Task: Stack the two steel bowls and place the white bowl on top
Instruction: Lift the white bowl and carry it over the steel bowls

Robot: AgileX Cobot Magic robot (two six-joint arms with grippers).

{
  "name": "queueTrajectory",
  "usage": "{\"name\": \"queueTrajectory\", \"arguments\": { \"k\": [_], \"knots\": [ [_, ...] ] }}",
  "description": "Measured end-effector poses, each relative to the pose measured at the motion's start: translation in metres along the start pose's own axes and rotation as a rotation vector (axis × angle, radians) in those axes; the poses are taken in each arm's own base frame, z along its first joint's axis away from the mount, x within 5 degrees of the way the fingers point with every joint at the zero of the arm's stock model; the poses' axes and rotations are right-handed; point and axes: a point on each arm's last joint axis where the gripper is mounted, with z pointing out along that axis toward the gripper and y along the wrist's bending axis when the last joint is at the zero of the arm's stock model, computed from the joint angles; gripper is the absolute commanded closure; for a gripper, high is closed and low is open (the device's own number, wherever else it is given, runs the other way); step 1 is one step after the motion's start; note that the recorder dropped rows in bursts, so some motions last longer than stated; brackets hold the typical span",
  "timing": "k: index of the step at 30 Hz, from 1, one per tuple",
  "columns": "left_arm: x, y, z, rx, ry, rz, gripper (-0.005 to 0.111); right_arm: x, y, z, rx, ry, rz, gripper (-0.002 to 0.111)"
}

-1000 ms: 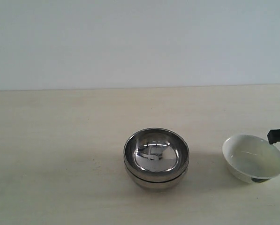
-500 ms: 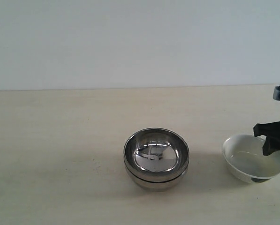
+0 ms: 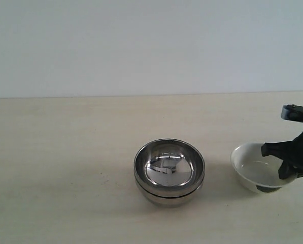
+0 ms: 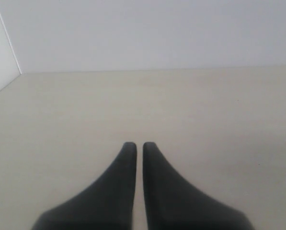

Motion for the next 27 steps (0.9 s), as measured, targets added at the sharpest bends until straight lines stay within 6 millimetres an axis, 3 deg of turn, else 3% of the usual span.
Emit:
{"name": "queueTrajectory", "arguments": {
  "k": [7, 13, 20, 27],
  "knots": [
    [0.000, 0.000, 0.000, 0.000, 0.000, 0.000, 0.103, -0.003, 0.004, -0.011, -0.013, -0.036, 0.008, 0.108],
    [0.000, 0.000, 0.000, 0.000, 0.000, 0.000, 0.103, -0.009, 0.013, -0.040, -0.066, -0.124, -0.008, 0.108],
    [0.000, 0.000, 0.000, 0.000, 0.000, 0.000, 0.103, -0.012, 0.042, -0.079, -0.333, -0.238, -0.038, 0.108],
    [0.000, 0.000, 0.000, 0.000, 0.000, 0.000, 0.103, -0.008, 0.080, -0.091, -0.528, -0.236, -0.120, 0.108]
  ]
}}
